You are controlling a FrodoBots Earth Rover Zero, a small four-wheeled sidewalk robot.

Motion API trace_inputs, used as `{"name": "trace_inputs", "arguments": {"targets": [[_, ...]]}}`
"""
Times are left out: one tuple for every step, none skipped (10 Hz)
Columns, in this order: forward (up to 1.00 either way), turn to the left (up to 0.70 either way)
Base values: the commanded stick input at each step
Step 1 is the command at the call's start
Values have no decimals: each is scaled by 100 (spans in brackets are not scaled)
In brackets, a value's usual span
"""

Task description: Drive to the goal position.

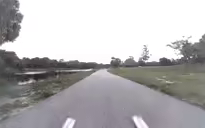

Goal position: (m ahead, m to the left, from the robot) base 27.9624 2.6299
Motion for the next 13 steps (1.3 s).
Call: {"name": "trace_inputs", "arguments": {"targets": [[85, 0], [85, 0], [85, 0], [85, 0], [85, 0], [85, 0], [85, 0], [85, 0], [85, 0], [85, 0], [85, 0], [85, 0], [85, 0]]}}
